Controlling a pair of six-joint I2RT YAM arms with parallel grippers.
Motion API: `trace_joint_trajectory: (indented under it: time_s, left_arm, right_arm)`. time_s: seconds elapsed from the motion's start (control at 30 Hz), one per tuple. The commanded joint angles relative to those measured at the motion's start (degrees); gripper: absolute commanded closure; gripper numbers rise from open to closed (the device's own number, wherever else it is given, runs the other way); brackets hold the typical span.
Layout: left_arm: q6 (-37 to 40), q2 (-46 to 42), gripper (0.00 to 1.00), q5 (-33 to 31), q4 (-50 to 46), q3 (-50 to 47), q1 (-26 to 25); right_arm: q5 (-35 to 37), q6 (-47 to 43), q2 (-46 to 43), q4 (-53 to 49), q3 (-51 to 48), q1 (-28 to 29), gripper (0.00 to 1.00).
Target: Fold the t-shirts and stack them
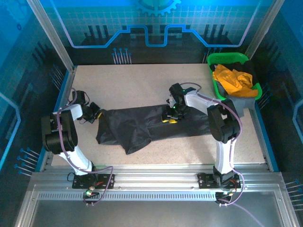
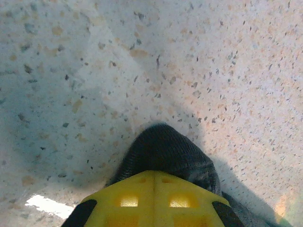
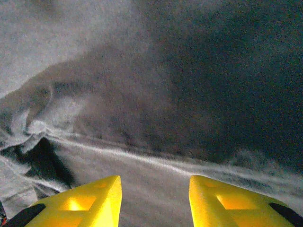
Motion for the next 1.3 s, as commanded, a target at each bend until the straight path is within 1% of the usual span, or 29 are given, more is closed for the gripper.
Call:
trace_joint_trajectory:
  time_s: [0.0, 0.03, 0.07, 0.1, 0.13, 0.27, 0.37, 0.47, 0.57, 0.7, 0.83, 0.97, 1.13, 1.27]
  left_arm:
    - [0.03, -5.70, 0.86, 2.46, -1.80, 0.11, 0.13]
    - [-0.86, -8.24, 0.75, 2.36, -2.73, -1.25, -0.28]
    - [-1.48, -10.78, 0.68, 2.24, -4.25, -2.53, -0.95]
    - [-1.83, -12.85, 0.66, 1.84, -5.90, -3.43, -1.62]
    - [-2.46, -14.90, 0.66, 1.47, -8.16, -4.85, -2.75]
    - [-5.26, -20.41, 0.65, 2.05, -10.38, -10.25, -6.83]
    - [-6.02, -20.98, 0.66, 2.10, -9.56, -12.89, -7.96]
    - [-5.18, -19.90, 0.68, 0.94, -11.19, -12.82, -8.55]
    - [-4.64, -20.69, 0.68, 0.83, -12.19, -12.97, -9.83]
    - [-4.43, -22.81, 0.68, -1.11, -16.90, -13.28, -13.72]
    - [-6.30, -25.63, 0.68, -5.93, -22.56, -14.48, -17.09]
    - [-6.48, -26.31, 0.67, -7.92, -19.81, -16.41, -17.10]
    - [-4.74, -19.92, 0.65, -6.83, -14.94, -15.06, -17.15]
    - [-4.37, -17.86, 0.68, -6.68, -12.71, -14.60, -17.15]
  right_arm:
    - [1.23, 0.45, -4.26, -1.45, -2.73, -0.79, 0.58]
    - [1.26, 0.53, -5.06, -1.26, -3.82, -1.02, 0.58]
    - [1.27, 0.77, -5.65, -0.81, -4.83, -1.19, 0.58]
    - [1.14, 0.93, -6.08, -0.31, -5.67, -1.49, 0.58]
    - [0.84, 1.09, -6.31, 0.09, -6.41, -1.85, 0.57]
    - [0.02, 0.60, -5.53, 0.66, -7.00, -2.60, 0.57]
    - [0.20, 0.01, -3.86, 0.31, -7.13, -3.00, 0.57]
    - [0.17, 0.26, -2.96, 0.52, -8.05, -3.69, 0.57]
    - [0.44, 0.19, -3.00, 0.84, -8.71, -4.01, 0.57]
    - [0.47, -0.07, -2.24, 0.77, -8.65, -4.25, 0.57]
    - [0.26, 0.20, -2.14, 1.15, -8.56, -4.33, 0.57]
    - [-0.31, 0.20, -1.84, 1.47, -8.65, -4.32, 0.57]
    - [-0.23, -0.25, -2.09, 1.29, -9.35, -4.38, 0.57]
    - [-0.10, -0.17, -2.51, 1.36, -9.78, -4.43, 0.57]
